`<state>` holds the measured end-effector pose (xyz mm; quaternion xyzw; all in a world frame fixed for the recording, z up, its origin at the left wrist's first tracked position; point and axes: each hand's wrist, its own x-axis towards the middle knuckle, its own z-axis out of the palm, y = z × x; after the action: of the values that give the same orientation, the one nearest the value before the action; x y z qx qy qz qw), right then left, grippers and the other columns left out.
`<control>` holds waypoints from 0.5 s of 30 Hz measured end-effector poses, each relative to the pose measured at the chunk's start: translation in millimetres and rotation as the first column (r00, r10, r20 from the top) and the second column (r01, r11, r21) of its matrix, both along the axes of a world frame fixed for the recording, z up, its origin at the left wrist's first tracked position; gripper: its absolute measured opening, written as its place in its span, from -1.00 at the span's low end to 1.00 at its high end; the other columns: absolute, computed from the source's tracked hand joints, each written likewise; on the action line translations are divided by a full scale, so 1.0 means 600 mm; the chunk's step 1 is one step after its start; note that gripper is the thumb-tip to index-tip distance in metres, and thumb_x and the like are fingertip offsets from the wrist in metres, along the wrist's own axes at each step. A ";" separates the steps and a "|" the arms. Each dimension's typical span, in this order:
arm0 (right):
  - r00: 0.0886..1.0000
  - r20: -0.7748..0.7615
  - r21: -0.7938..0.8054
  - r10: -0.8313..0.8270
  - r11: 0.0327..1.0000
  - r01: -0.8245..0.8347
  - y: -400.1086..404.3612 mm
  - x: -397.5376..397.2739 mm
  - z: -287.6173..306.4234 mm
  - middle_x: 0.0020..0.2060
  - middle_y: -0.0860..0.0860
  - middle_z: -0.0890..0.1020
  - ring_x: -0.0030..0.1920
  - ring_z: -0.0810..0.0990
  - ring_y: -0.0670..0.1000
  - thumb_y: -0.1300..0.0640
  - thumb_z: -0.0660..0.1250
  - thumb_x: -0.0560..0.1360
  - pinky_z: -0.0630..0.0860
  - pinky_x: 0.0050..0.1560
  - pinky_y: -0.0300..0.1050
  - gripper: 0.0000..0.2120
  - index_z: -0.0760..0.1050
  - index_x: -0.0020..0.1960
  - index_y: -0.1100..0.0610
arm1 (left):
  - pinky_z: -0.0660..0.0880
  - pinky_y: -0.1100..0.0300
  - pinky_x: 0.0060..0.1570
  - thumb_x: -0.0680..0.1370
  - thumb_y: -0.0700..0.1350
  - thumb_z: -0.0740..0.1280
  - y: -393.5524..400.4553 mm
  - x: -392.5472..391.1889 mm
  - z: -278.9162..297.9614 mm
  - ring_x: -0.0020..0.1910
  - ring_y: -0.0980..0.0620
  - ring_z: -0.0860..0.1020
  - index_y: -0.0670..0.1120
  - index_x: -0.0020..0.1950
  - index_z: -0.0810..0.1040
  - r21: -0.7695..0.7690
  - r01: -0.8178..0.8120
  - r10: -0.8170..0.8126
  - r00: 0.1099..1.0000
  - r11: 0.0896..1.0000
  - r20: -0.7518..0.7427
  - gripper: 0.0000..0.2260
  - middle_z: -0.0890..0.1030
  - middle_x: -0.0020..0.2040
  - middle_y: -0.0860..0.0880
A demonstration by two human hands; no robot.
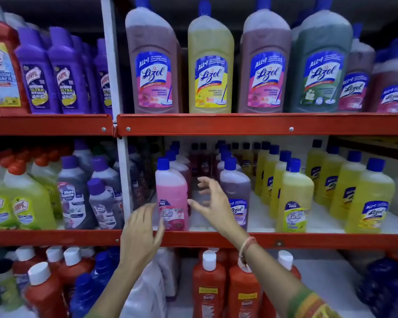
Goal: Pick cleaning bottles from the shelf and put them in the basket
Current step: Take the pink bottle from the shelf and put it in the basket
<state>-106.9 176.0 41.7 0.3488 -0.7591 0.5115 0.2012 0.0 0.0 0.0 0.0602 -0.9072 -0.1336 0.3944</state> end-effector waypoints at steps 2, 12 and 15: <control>0.995 0.099 0.035 0.011 0.999 -0.015 -0.029 -0.007 -0.005 0.23 0.03 0.52 0.13 0.55 -0.05 0.00 0.52 0.37 0.57 0.11 -0.12 -0.34 0.31 0.37 0.09 | 0.55 -0.06 0.03 0.51 0.12 0.07 -0.014 -0.002 -0.015 0.05 -0.17 0.58 -0.18 0.18 0.48 0.007 -0.023 0.023 0.996 1.000 0.086 -0.54 0.62 0.09 -0.16; 0.888 0.432 -0.109 0.159 0.986 -0.124 -0.122 -0.042 -0.058 0.13 0.07 0.65 0.05 0.67 -0.02 -0.09 0.58 0.26 0.64 0.08 -0.02 -0.39 0.40 0.20 -0.05 | 0.42 -0.07 0.29 0.51 0.19 -0.03 -0.046 -0.015 -0.077 0.16 -0.13 0.54 -0.15 0.21 0.51 -0.110 0.014 0.015 0.967 0.994 0.255 -0.44 0.62 0.14 -0.11; 0.918 0.367 -0.146 0.152 0.984 -0.105 -0.121 -0.029 -0.060 0.01 -0.12 0.65 -0.07 0.66 -0.26 -0.15 0.56 0.25 0.61 -0.16 -0.35 -0.50 0.36 0.06 -0.24 | 0.43 -0.04 0.29 0.52 0.18 -0.01 -0.051 -0.016 -0.082 0.17 -0.11 0.54 -0.14 0.22 0.51 -0.113 0.026 0.004 0.967 0.993 0.254 -0.47 0.61 0.14 -0.09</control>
<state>-124.4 103.6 5.6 0.2803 -0.7259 0.6269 0.0390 -9.9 -30.5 -49.2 0.0487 -0.9566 -0.0743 0.2774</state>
